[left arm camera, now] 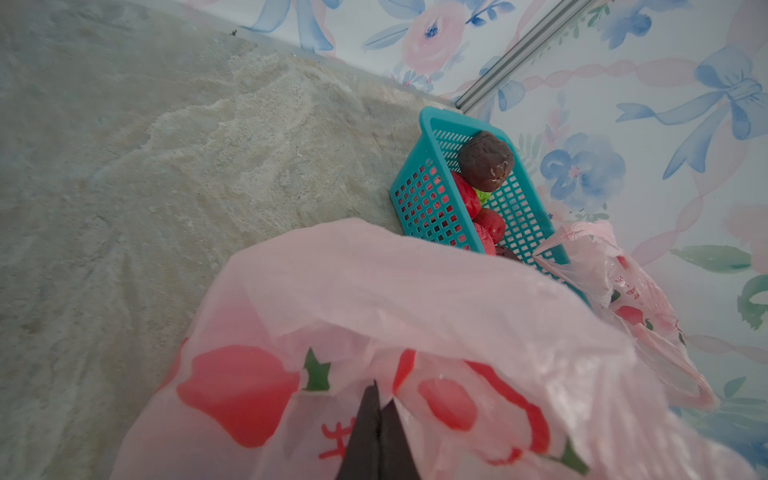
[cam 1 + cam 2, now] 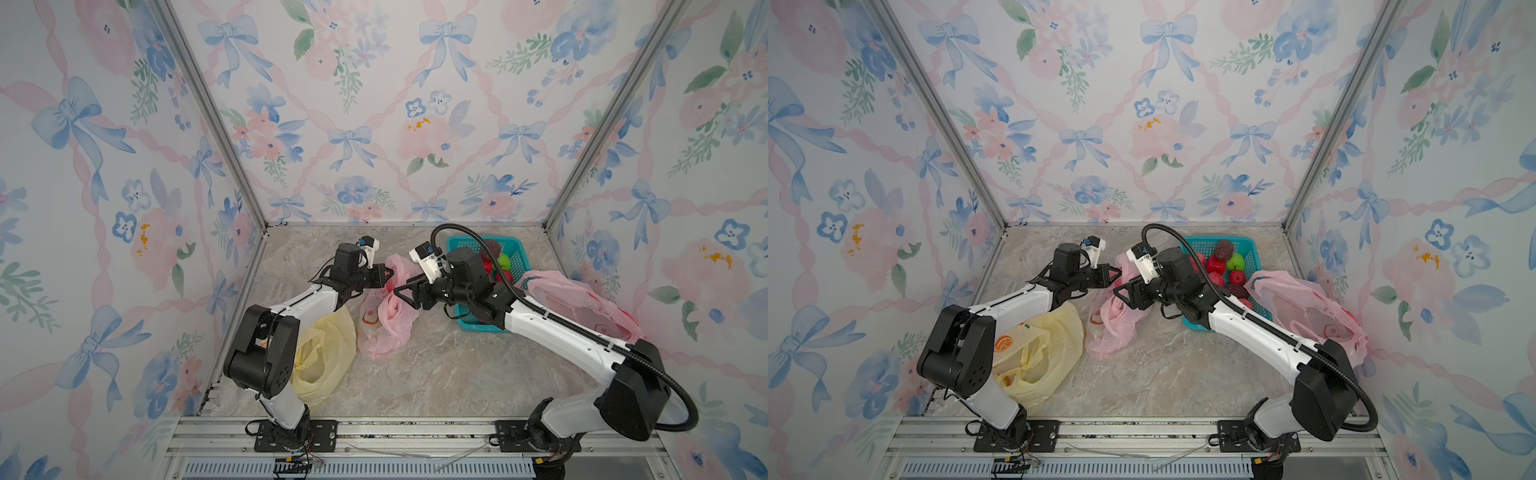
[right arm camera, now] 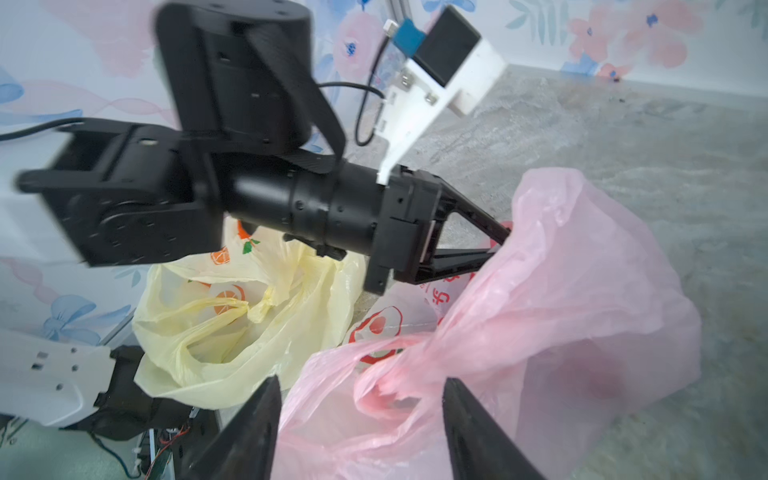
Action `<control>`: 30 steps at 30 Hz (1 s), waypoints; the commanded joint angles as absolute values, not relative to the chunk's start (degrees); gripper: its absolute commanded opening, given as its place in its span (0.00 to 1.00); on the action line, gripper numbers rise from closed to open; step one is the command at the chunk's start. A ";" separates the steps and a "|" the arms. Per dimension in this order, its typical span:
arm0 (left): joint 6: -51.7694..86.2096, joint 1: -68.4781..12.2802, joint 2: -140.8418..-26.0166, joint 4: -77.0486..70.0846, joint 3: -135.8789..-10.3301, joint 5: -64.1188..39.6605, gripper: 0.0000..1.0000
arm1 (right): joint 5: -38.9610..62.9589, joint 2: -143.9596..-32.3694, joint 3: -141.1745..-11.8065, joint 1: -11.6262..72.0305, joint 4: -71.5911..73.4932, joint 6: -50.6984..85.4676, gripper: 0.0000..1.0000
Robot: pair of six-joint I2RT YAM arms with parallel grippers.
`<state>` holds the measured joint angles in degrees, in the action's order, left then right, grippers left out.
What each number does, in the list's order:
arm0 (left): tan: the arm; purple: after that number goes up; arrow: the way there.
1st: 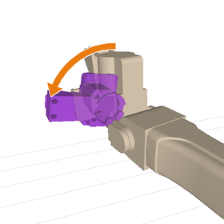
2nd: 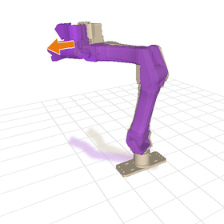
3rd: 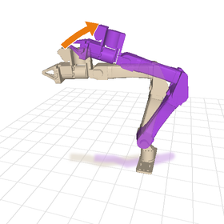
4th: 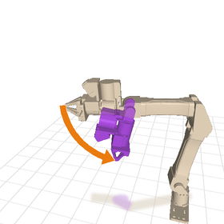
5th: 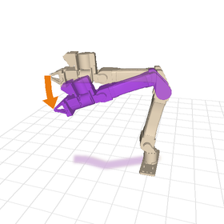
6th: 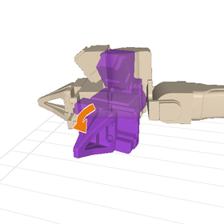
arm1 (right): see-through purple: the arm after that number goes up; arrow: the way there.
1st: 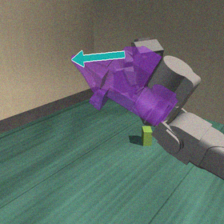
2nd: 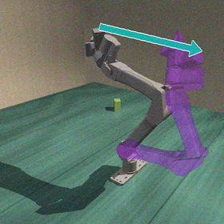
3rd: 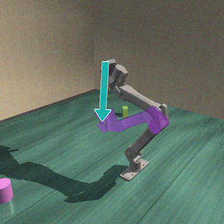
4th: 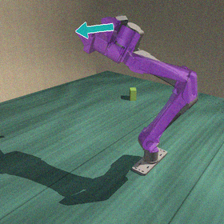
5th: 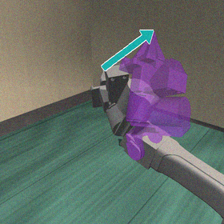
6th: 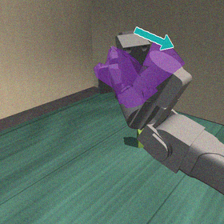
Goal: Untie the knot of a plastic bag & take out the apple
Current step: Untie the plastic bag at the center of the board.
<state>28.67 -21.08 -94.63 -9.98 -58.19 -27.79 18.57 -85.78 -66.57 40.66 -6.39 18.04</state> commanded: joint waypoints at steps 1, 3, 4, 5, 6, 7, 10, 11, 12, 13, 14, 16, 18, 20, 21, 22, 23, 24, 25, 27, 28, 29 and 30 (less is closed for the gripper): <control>25.72 -21.50 -91.48 -8.00 -59.95 -26.47 0.00 | 13.27 -87.62 -67.39 39.55 -6.01 24.28 0.62; 25.36 -21.54 -90.72 -7.65 -59.92 -26.37 0.00 | 12.40 -87.63 -66.64 39.47 -4.88 25.45 0.61; 25.18 -21.54 -90.49 -7.53 -59.82 -26.45 0.00 | 12.28 -87.79 -66.47 39.48 -4.53 25.93 0.60; 25.07 -21.54 -90.16 -7.38 -59.79 -26.54 0.00 | 12.00 -87.97 -66.60 39.51 -4.69 26.25 0.59; 24.93 -21.62 -89.94 -7.12 -59.73 -26.63 0.00 | 11.95 -88.07 -66.55 39.46 -4.62 26.42 0.59; 24.73 -21.64 -89.61 -6.80 -59.70 -26.63 0.00 | 12.16 -87.70 -65.88 39.46 -3.86 26.67 0.59; 22.82 -21.57 -88.22 -3.37 -59.65 -24.45 0.00 | 12.99 -84.30 -63.01 39.39 -0.95 27.16 0.60; 22.16 -21.57 -87.77 -2.05 -59.70 -23.57 0.03 | 12.77 -83.30 -62.79 39.24 -1.60 27.01 0.61; 21.37 -21.44 -87.17 -0.53 -59.75 -23.21 0.07 | 12.68 -82.30 -62.67 38.99 -2.83 26.95 0.62; 20.82 -21.22 -86.42 0.34 -59.72 -23.25 0.11 | 12.45 -81.56 -62.53 38.69 -4.04 27.03 0.63; 20.59 -20.98 -85.71 0.82 -59.56 -23.59 0.17 | 12.25 -80.91 -62.27 38.29 -4.74 27.29 0.64; 20.15 -20.50 -84.21 1.22 -59.29 -25.01 0.24 | 12.69 -80.19 -61.29 37.45 -4.55 28.44 0.65; 19.95 -19.92 -82.76 1.37 -59.11 -25.40 0.29 | 13.24 -79.98 -60.28 37.02 -3.16 29.62 0.67; 19.69 -19.47 -81.41 2.23 -59.32 -26.01 0.40 | 13.86 -81.03 -60.42 36.78 -2.44 30.51 0.69; 19.77 -19.23 -80.84 2.59 -59.34 -26.31 0.44 | 14.06 -81.70 -60.72 36.65 -2.44 30.78 0.69; 19.78 -19.01 -80.00 3.04 -59.46 -26.88 0.44 | 14.22 -82.31 -61.07 36.53 -2.18 31.14 0.69; 19.82 -19.03 -79.16 3.08 -59.28 -27.52 0.45 | 14.09 -82.84 -61.30 36.39 -2.01 31.38 0.68; 20.01 -19.07 -78.49 3.07 -59.10 -28.14 0.46 | 13.91 -83.33 -61.44 36.22 -1.93 31.61 0.68; 20.27 -19.02 -77.63 3.08 -58.84 -29.15 0.46 | 13.64 -83.70 -61.36 35.98 -1.48 31.86 0.68; 20.57 -19.33 -76.43 3.38 -58.28 -30.48 0.47 | 14.25 -84.55 -61.35 35.41 -0.24 32.47 0.66; 20.62 -19.88 -75.85 3.66 -57.91 -31.07 0.47 | 15.63 -85.16 -61.32 35.21 0.82 33.15 0.66; 20.48 -20.28 -75.51 4.06 -57.52 -31.45 0.47 | 16.78 -85.74 -61.35 35.03 1.98 33.69 0.65; 20.54 -20.72 -75.30 4.54 -57.33 -31.51 0.46 | 17.63 -86.24 -61.69 35.15 2.51 33.96 0.65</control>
